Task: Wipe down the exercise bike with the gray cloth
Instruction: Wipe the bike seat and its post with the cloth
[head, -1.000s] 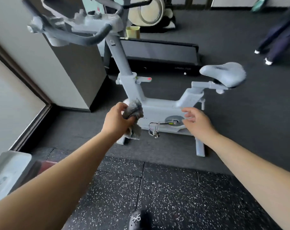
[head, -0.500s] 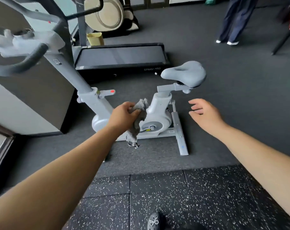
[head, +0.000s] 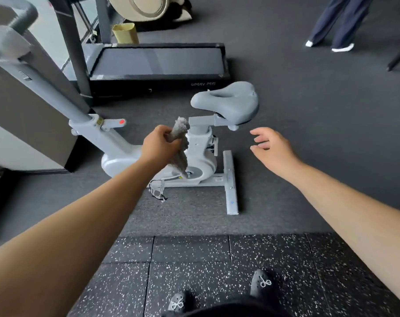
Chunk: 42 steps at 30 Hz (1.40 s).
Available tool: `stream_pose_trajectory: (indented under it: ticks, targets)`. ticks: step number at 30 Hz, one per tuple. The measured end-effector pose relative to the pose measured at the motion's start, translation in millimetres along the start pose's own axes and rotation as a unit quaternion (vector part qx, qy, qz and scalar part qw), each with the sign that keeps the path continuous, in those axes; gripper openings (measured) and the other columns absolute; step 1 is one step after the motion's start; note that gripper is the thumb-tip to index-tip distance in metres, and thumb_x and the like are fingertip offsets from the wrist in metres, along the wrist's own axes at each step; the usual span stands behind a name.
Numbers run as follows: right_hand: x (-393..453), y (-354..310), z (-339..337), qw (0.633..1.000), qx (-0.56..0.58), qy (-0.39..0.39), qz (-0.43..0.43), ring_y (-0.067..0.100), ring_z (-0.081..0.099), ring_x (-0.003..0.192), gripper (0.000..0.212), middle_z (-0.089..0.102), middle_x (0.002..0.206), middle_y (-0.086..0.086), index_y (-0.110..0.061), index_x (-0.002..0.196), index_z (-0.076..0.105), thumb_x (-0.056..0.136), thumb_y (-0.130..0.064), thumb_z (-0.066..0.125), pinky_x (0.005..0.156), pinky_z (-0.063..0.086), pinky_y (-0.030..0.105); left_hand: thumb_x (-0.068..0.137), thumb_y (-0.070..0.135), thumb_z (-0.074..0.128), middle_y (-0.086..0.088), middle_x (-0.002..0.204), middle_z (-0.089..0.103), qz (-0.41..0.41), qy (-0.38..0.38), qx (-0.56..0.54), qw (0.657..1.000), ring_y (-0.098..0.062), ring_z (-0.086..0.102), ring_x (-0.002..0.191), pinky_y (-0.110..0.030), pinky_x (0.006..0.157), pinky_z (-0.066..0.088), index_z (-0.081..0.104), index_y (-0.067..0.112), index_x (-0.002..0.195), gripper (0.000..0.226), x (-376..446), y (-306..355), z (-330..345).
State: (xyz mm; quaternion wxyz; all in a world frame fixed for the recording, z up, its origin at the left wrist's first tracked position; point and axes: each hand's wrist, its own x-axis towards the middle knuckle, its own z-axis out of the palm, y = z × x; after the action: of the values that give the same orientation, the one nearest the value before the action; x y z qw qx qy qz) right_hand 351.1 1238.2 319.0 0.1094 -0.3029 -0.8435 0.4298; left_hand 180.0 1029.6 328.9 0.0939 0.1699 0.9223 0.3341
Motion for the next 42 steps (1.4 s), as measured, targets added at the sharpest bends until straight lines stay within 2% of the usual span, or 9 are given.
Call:
stream_pose_trajectory:
  ticks: [6,11,20,25,28,33,37,39,42]
  targets:
    - [52.0,42.2,-58.9,0.999,-0.028,-0.031,-0.026,0.022,0.058,0.099,0.036,0.056,0.118,0.007,-0.024,0.120,0.056,0.085,-0.016,0.059,0.082,0.041,0.024,0.080,0.028,0.066,-0.001,0.099,0.063,-0.054,0.049,-0.031,0.997,-0.019,0.057,0.088,-0.027,0.073,0.040,0.056,0.015,0.108,0.033,10.4,52.2,50.2]
    - [94.2,59.0,-87.6,0.998,-0.037,-0.043,-0.030,0.019,0.058,0.100,0.035,0.056,0.118,0.002,-0.028,0.119,0.055,0.085,-0.019,0.059,0.092,0.047,0.035,0.081,0.028,0.065,0.004,0.091,0.058,-0.065,0.073,-0.027,0.995,-0.016,0.053,0.084,-0.024,0.073,0.036,0.058,0.015,0.108,0.031,24.6,90.5,76.2]
    - [200.4,69.0,-95.4,0.996,-0.030,-0.069,-0.049,0.017,0.057,0.098,0.038,0.055,0.116,0.000,-0.030,0.120,0.052,0.085,-0.021,0.060,0.092,0.049,0.037,0.081,0.038,0.064,0.002,0.093,0.060,-0.086,0.078,-0.046,0.992,-0.018,0.056,0.084,-0.027,0.073,0.042,0.055,0.013,0.110,0.039,106.0,126.8,100.5]
    - [254.5,69.8,-91.3,0.994,-0.039,-0.085,-0.060,0.016,0.057,0.097,0.040,0.056,0.116,-0.001,-0.032,0.120,0.050,0.083,-0.024,0.062,0.089,0.049,0.035,0.083,0.038,0.063,0.001,0.095,0.057,-0.092,0.071,-0.043,0.992,-0.016,0.052,0.078,-0.027,0.068,0.037,0.052,0.012,0.106,0.037,144.5,141.3,106.6]
    - [284.0,69.7,-86.0,0.991,-0.037,-0.113,-0.065,0.017,0.056,0.101,0.041,0.054,0.119,0.000,-0.031,0.121,0.049,0.083,-0.022,0.062,0.089,0.048,0.035,0.085,0.034,0.062,0.000,0.095,0.058,-0.098,0.047,-0.062,0.992,-0.017,0.055,0.081,-0.027,0.068,0.039,0.051,0.013,0.107,0.033,163.9,147.9,107.3]
    - [346.8,70.9,-71.6,0.979,-0.066,-0.177,-0.083,0.020,0.052,0.113,0.057,0.048,0.132,0.004,-0.032,0.130,0.043,0.081,-0.013,0.064,0.094,0.045,0.034,0.083,0.010,0.052,-0.008,0.095,0.062,-0.117,-0.005,-0.164,0.980,-0.020,0.059,0.081,-0.034,0.070,0.049,0.051,0.011,0.104,0.021,196.1,153.1,115.6]
    - [393.4,73.8,-59.0,0.950,-0.094,-0.278,-0.102,0.020,0.044,0.128,0.073,0.039,0.145,0.001,-0.038,0.138,0.032,0.078,-0.013,0.065,0.098,0.040,0.031,0.082,0.020,0.064,-0.009,0.096,0.067,-0.131,-0.024,-0.254,0.958,-0.017,0.063,0.082,-0.031,0.071,0.052,0.052,0.025,0.094,0.018,222.7,156.2,140.8]
    - [414.8,77.0,-55.1,0.928,-0.109,-0.333,-0.123,0.019,0.040,0.133,0.079,0.035,0.148,0.001,-0.039,0.140,0.028,0.075,-0.019,0.069,0.102,0.039,0.033,0.079,0.028,0.070,-0.009,0.096,0.069,-0.146,-0.016,-0.220,0.964,-0.019,0.064,0.083,-0.035,0.074,0.054,0.052,0.026,0.099,0.027,235.5,159.4,160.1]
    - [444.2,80.4,-52.2,0.897,-0.121,-0.401,-0.143,0.017,0.039,0.134,0.086,0.034,0.150,-0.002,-0.040,0.142,0.024,0.073,-0.029,0.074,0.105,0.038,0.035,0.077,0.028,0.073,-0.003,0.104,0.066,-0.130,0.000,0.015,0.991,-0.022,0.061,0.097,-0.033,0.085,0.046,0.050,0.022,0.116,0.045,245.4,159.4,182.3]
